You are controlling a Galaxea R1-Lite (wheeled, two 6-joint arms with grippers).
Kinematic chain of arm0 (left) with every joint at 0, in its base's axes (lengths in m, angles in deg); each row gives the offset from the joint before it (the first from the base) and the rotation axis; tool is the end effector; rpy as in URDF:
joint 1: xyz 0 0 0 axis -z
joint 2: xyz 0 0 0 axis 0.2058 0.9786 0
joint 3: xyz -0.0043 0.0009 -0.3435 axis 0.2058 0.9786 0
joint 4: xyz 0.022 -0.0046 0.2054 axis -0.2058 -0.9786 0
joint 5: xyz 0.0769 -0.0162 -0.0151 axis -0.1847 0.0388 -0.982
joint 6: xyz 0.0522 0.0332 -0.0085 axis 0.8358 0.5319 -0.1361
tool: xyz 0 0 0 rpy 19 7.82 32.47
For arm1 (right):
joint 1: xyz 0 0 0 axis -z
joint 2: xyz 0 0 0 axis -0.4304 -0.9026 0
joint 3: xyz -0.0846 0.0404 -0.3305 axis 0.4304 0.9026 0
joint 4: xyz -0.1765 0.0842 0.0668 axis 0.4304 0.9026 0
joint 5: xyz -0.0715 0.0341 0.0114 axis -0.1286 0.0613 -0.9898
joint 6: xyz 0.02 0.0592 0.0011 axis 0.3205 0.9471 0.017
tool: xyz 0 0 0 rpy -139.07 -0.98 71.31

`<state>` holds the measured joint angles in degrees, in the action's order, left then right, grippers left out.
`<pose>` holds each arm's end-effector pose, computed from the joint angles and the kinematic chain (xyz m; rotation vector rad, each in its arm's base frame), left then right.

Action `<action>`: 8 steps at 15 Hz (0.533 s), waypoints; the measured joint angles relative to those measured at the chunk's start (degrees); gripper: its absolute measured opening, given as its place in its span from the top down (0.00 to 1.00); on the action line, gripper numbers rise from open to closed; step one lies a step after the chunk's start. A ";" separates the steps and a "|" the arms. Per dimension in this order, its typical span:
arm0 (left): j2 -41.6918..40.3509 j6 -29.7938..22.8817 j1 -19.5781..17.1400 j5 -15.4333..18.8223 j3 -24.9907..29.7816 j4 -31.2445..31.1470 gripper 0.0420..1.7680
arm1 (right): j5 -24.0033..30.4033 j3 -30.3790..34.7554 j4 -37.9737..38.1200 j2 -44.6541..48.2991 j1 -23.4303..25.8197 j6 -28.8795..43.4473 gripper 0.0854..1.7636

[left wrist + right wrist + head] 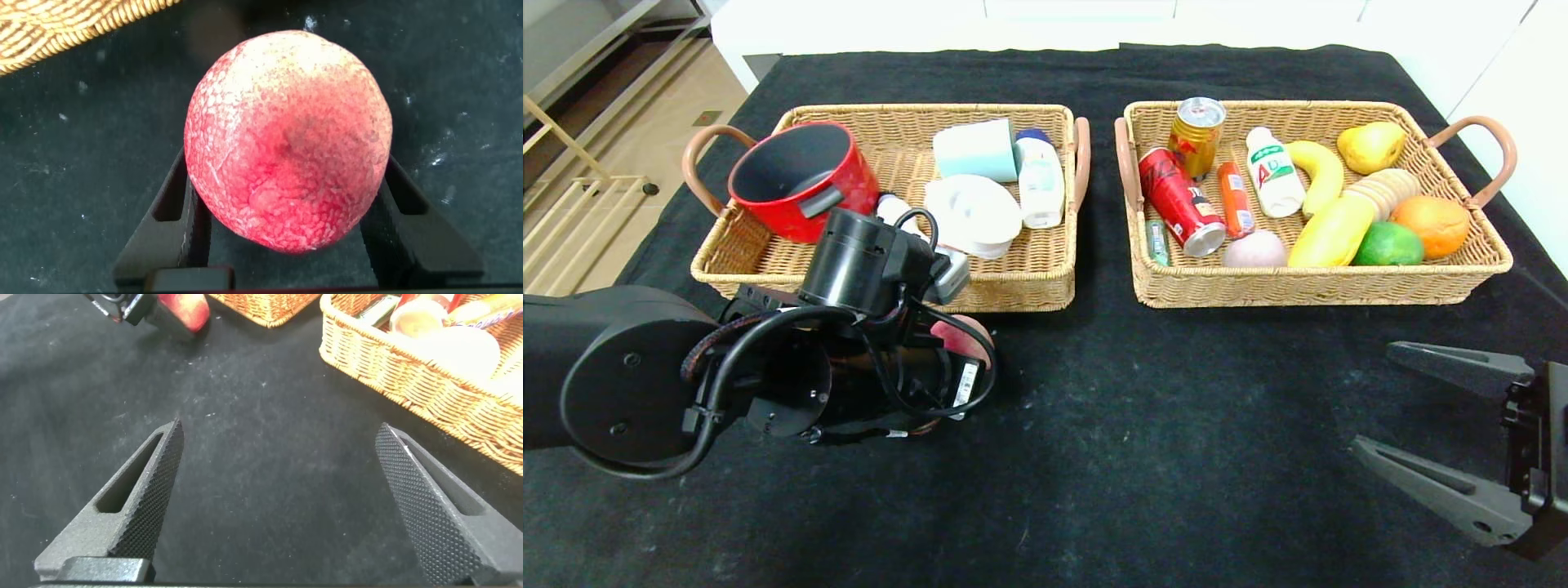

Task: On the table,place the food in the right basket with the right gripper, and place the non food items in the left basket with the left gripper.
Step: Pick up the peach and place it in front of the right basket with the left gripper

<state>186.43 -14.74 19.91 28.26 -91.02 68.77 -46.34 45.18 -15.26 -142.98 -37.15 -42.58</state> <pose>0.3118 -0.1735 0.2137 0.2080 0.6085 -0.2550 0.1785 0.0751 0.2239 -0.1561 -0.0531 0.8449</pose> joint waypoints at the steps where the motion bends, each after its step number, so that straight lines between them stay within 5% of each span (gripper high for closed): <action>1: -0.52 0.05 0.29 0.13 0.30 -0.20 0.41 | -0.02 -0.01 -0.04 0.05 0.02 0.00 0.03; 8: -5.86 1.32 7.38 2.38 1.33 -0.38 0.42 | -0.09 -0.63 0.49 2.08 0.52 0.18 0.03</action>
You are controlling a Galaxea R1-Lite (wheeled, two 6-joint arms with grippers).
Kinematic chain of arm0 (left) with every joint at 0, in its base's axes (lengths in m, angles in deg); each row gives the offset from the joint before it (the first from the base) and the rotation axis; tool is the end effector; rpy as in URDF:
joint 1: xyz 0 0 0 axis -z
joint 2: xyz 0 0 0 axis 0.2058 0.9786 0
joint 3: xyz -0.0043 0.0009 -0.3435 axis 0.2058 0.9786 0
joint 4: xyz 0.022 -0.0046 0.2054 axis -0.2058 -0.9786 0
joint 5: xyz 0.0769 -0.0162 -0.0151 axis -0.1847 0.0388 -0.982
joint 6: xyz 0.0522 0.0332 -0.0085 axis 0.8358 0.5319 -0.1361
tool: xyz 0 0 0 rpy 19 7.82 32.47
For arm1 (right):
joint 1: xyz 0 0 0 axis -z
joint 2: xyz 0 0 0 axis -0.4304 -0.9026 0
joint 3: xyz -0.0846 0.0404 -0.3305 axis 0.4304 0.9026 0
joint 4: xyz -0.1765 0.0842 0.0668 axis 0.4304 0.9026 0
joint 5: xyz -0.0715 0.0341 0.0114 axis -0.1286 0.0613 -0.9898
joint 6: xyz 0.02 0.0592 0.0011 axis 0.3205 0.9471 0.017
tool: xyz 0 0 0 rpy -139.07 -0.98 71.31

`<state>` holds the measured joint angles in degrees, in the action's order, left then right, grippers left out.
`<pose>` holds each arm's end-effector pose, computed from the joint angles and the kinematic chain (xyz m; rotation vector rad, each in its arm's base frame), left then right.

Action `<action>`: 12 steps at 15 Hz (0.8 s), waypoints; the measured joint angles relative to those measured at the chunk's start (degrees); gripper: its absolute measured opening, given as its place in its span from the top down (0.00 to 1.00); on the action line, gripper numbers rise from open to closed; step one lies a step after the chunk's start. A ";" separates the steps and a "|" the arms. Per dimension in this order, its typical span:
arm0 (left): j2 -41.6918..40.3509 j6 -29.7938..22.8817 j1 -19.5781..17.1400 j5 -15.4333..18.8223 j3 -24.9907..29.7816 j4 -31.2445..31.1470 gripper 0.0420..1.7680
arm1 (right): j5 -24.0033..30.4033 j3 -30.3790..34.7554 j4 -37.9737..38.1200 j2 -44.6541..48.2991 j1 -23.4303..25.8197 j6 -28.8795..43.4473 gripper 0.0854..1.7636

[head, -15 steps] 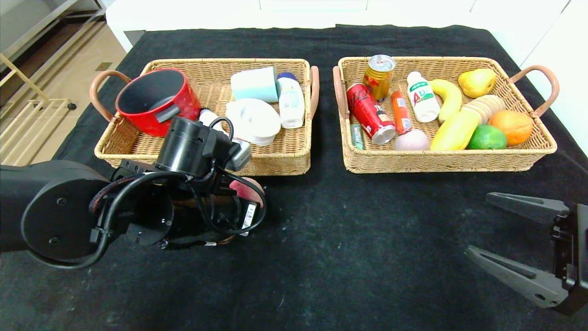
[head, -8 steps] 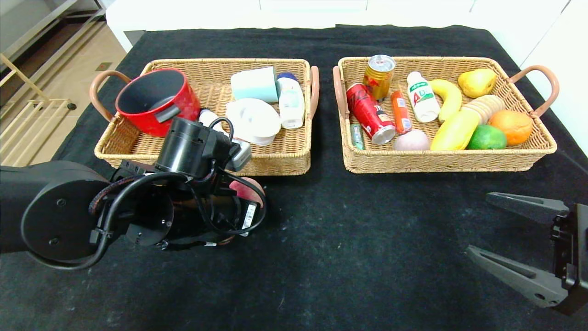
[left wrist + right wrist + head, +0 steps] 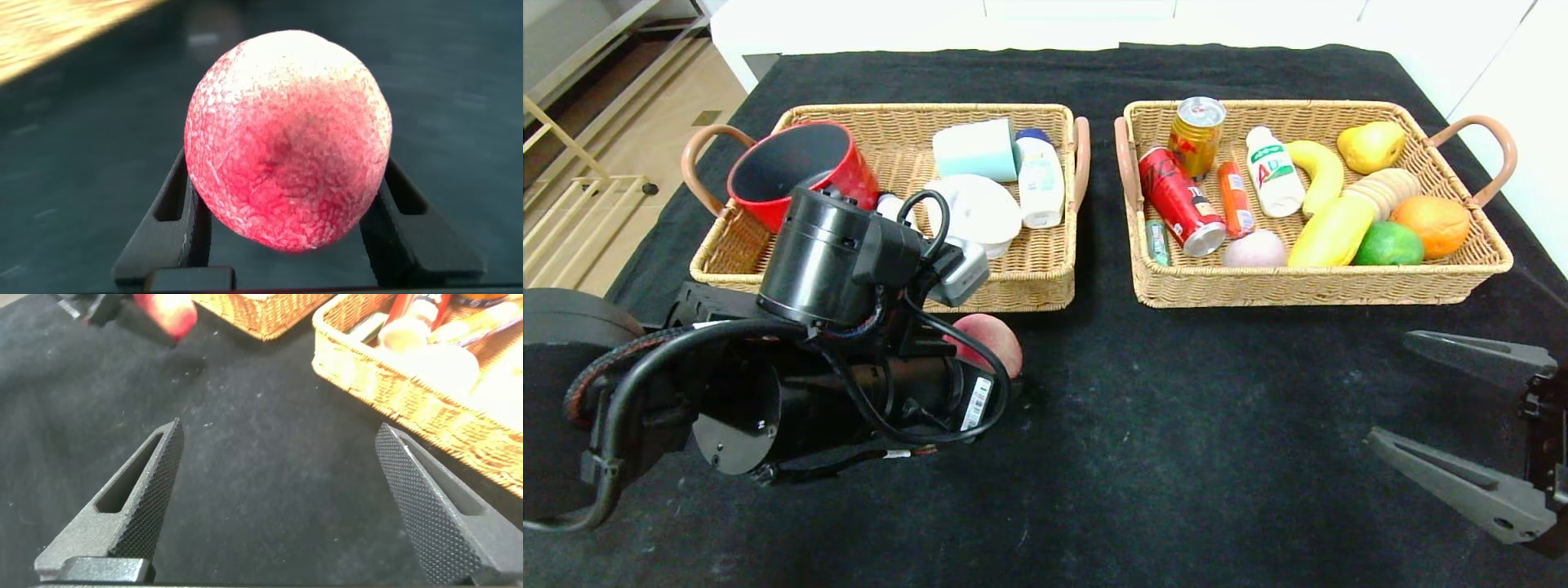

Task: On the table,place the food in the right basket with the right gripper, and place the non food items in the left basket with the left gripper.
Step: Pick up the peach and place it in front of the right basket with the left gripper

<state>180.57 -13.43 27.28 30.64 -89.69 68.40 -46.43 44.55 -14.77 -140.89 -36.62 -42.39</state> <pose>0.2652 -0.1976 0.2404 0.2252 0.5341 -0.4307 0.1721 0.0720 0.2331 -0.1621 -0.0898 0.8310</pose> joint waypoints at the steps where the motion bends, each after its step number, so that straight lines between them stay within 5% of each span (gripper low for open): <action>1: -0.30 0.04 1.13 0.96 0.24 0.20 0.42 | -0.02 -0.28 0.09 0.23 0.33 0.01 0.03; 6: 1.10 2.06 8.06 2.61 -0.94 1.07 0.42 | -1.88 -2.82 0.44 0.87 3.58 0.17 0.03; 12: 9.50 6.55 12.82 3.02 -4.85 9.89 0.42 | -1.88 -6.02 5.24 3.04 7.83 0.83 0.03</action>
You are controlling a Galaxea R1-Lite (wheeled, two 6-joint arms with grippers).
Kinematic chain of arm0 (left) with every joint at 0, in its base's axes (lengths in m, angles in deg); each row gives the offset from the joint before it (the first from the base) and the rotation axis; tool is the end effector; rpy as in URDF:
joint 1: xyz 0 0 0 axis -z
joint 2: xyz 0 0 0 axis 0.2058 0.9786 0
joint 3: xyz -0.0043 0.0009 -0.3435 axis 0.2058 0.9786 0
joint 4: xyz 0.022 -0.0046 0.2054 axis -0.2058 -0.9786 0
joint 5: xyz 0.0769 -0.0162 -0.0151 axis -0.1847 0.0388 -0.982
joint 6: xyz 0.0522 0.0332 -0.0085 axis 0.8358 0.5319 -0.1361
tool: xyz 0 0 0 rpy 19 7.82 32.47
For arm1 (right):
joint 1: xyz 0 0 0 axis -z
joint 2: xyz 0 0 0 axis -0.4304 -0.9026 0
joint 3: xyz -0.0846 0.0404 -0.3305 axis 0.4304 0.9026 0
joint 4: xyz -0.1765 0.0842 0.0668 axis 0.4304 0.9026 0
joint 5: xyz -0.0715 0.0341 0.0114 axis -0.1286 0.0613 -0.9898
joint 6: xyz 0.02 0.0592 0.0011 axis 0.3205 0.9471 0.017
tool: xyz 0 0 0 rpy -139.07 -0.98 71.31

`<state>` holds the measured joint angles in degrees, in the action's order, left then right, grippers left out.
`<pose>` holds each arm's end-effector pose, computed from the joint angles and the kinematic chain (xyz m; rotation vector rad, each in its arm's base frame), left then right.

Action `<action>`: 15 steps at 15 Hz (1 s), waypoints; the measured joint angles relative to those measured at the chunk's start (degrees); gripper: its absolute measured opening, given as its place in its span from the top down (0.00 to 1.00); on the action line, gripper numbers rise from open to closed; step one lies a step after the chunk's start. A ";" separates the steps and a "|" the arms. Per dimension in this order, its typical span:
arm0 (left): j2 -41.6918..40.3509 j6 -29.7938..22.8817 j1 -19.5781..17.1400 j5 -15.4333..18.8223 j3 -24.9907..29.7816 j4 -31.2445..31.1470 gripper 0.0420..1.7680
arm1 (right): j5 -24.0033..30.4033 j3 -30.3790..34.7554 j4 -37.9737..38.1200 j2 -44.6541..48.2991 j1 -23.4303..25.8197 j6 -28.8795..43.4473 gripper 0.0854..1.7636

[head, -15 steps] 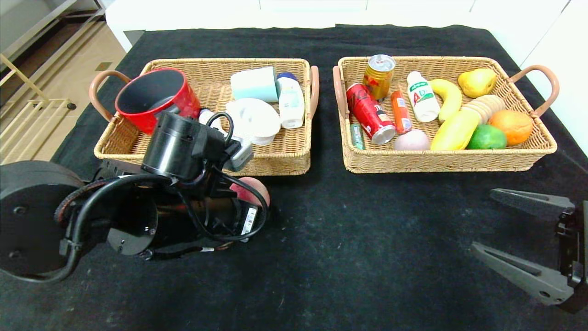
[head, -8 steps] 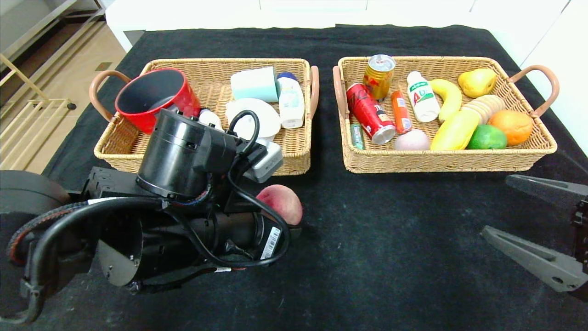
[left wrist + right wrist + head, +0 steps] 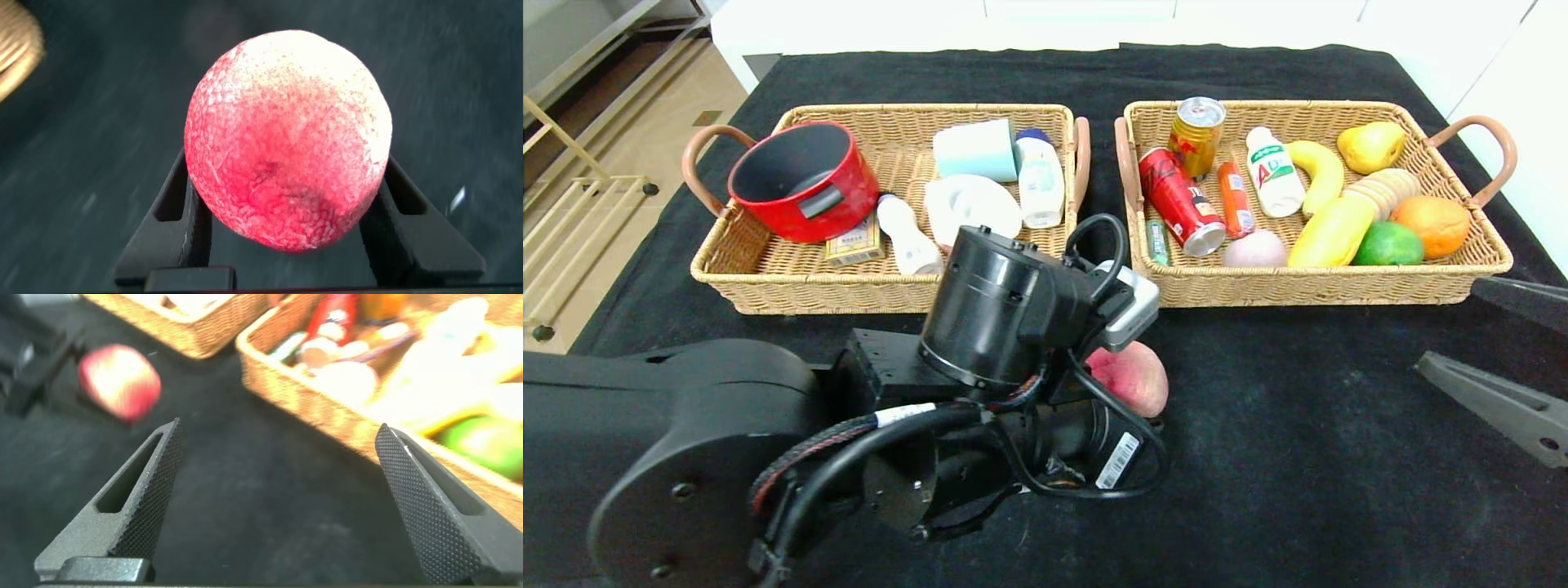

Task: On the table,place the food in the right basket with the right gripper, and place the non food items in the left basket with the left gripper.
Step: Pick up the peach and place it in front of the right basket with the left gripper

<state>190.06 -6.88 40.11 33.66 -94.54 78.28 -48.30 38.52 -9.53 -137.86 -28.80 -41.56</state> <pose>0.2497 -0.3016 0.2286 0.3335 0.4017 -0.7328 0.1757 0.0460 0.2650 -0.1711 -0.1356 0.6575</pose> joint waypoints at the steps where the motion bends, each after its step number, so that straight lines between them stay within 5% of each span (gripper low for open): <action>1: 1.77 0.34 0.57 -0.02 -1.68 0.30 0.42 | 0.01 -0.22 -0.02 0.48 0.41 -0.02 0.03; 6: 10.42 0.23 2.45 -0.02 -10.29 0.96 0.42 | 0.12 -1.18 0.06 1.35 3.35 -0.07 0.03; 15: 15.97 0.37 2.43 -0.60 -12.93 1.29 0.38 | 0.23 -1.43 -0.02 1.73 4.64 -0.13 0.03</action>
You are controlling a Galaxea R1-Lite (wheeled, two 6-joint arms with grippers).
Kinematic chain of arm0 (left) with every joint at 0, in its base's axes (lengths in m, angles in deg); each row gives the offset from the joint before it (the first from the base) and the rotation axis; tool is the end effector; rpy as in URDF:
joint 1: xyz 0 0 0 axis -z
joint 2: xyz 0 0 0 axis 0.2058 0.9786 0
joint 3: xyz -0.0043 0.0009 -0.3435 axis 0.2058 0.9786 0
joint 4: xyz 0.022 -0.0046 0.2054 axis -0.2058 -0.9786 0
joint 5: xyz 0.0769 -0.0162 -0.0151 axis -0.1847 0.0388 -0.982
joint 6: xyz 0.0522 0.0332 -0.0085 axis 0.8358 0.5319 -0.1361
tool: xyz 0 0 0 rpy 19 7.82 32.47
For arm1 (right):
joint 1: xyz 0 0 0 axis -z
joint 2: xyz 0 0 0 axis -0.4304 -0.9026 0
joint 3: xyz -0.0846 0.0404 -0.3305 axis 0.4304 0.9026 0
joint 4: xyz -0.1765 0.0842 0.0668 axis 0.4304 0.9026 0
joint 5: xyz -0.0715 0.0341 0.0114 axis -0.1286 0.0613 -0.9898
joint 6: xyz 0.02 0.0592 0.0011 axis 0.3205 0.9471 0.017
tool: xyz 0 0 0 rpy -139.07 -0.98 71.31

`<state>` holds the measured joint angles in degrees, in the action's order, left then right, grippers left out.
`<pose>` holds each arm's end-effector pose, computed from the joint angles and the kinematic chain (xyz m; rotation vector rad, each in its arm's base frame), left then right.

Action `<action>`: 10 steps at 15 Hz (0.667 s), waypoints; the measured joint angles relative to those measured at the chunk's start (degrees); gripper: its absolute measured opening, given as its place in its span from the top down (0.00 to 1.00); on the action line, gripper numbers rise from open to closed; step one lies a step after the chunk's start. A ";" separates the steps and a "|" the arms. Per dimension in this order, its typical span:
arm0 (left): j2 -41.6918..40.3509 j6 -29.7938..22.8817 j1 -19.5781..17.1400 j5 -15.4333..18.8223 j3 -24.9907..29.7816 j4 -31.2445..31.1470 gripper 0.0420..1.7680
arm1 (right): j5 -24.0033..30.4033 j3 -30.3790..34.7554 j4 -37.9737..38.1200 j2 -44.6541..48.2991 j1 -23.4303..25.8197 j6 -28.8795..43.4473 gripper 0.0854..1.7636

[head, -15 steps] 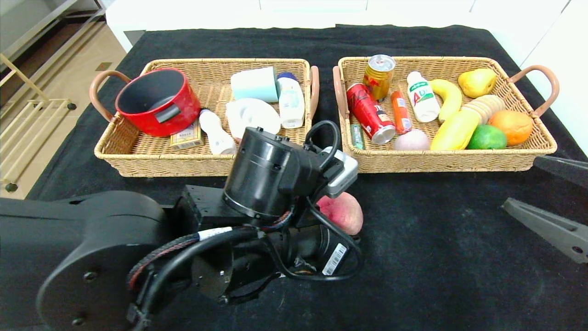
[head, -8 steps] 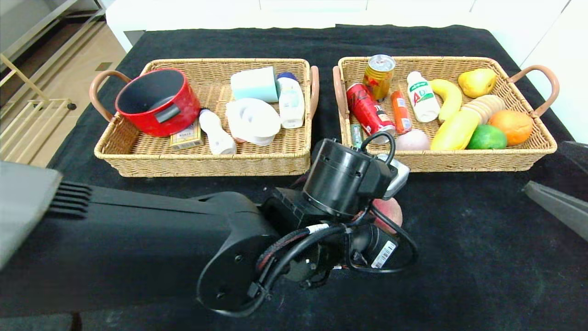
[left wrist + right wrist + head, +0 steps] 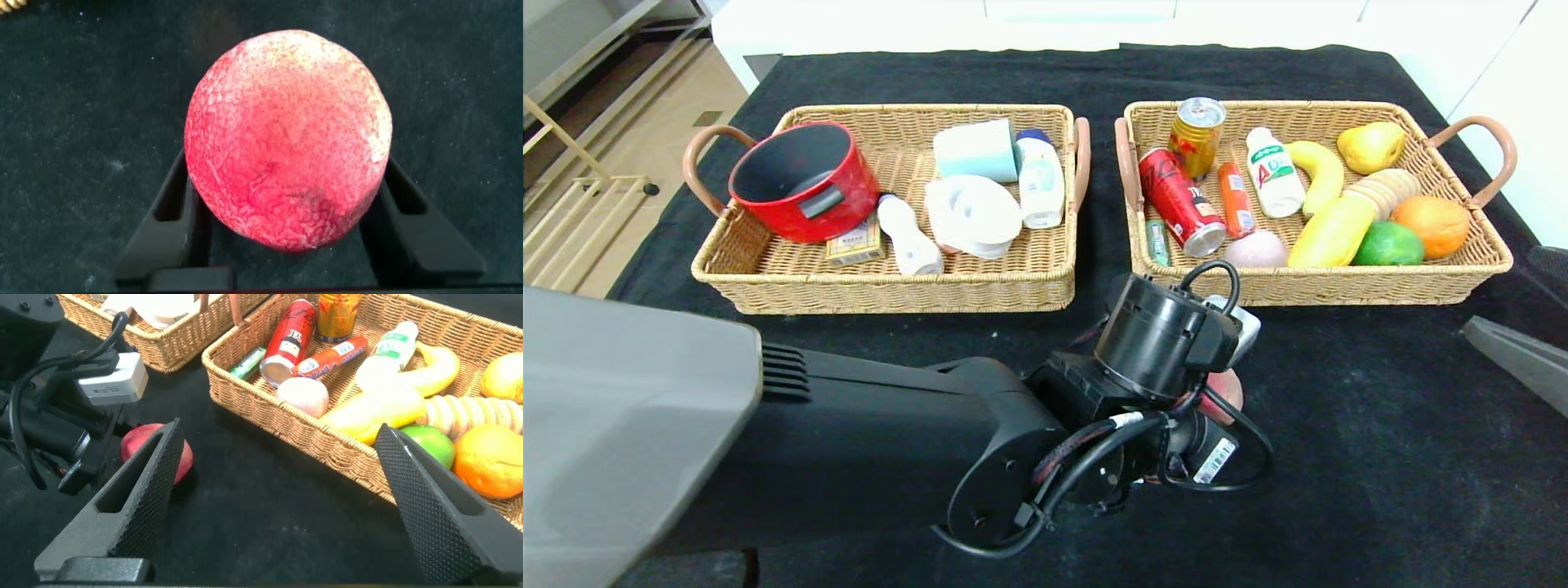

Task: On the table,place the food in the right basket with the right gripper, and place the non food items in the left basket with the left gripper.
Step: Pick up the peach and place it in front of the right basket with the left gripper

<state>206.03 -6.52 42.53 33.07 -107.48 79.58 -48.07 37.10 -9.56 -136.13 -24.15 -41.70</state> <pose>0.2871 -0.3812 0.1836 0.3673 0.4182 -0.7645 0.1713 0.0320 0.2785 -0.1956 -0.1824 0.5759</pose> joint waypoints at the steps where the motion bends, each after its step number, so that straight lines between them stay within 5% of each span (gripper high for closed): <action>1: 0.05 0.05 0.02 -0.04 0.04 -0.09 0.33 | -0.04 0.06 0.00 0.00 -0.02 -0.05 0.03; 10: -4.41 0.33 -0.24 -0.04 2.51 -1.35 0.15 | 0.00 0.35 0.16 0.76 -0.40 -0.02 0.03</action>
<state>201.62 -6.19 42.29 33.03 -104.97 78.22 -48.07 37.45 -9.40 -135.37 -24.56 -41.72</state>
